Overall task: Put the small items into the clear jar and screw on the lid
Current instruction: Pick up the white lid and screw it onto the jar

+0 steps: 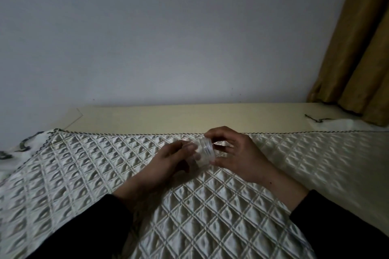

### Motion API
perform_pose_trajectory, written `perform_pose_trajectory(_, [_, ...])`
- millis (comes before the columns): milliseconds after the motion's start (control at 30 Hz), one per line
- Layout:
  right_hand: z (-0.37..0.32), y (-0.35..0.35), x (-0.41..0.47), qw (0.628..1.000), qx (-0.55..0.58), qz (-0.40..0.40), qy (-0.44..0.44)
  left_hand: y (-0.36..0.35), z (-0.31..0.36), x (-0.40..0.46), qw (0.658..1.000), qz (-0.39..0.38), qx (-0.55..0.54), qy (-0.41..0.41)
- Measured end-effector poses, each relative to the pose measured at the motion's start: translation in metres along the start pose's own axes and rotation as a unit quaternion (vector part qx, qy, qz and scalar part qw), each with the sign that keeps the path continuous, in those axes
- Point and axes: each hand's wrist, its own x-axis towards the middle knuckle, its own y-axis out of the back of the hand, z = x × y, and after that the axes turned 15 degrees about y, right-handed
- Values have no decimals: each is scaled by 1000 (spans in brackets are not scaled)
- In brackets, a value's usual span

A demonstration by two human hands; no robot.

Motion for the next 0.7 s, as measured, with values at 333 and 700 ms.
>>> perform_pose_trajectory(333, [10,2,0,999,-43,-16,-11,-7,5,-4,994,-54,-93,22])
perform_pose_trajectory(700, [11,-11,-2,974,-188,53,-115,-12,0,-2,991,14,81,-101])
